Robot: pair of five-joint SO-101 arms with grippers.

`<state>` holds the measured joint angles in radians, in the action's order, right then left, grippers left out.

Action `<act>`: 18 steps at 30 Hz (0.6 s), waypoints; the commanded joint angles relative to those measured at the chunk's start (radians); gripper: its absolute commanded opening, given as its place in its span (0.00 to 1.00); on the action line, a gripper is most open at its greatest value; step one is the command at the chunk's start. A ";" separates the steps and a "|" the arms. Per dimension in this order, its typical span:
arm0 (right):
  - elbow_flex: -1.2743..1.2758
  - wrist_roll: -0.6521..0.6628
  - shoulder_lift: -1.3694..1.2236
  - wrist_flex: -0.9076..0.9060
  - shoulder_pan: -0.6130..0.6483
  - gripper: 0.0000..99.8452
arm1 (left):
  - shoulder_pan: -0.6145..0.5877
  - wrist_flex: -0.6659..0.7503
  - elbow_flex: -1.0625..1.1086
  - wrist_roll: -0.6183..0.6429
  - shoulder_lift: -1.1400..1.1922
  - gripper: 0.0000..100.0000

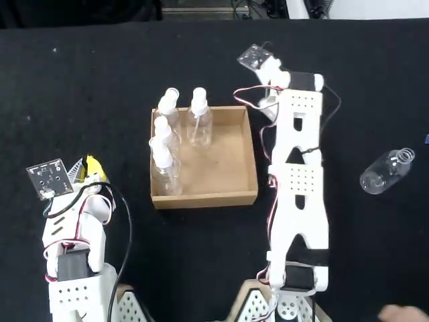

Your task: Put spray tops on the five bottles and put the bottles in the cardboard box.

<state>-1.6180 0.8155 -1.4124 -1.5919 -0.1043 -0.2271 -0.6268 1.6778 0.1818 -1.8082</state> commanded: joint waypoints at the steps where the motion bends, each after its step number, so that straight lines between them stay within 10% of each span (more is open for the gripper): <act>1: -0.053 -0.087 0.165 0.017 -0.080 0.01 | -0.010 -0.002 0.022 -0.006 -0.020 0.03; 18: -0.051 -0.439 0.685 -0.149 -0.250 0.01 | -0.010 -0.002 0.022 -0.006 -0.020 0.03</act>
<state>-1.6180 0.3920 -0.8861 -1.7070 -0.2961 -0.2271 -0.6268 1.6778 0.1818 -1.8082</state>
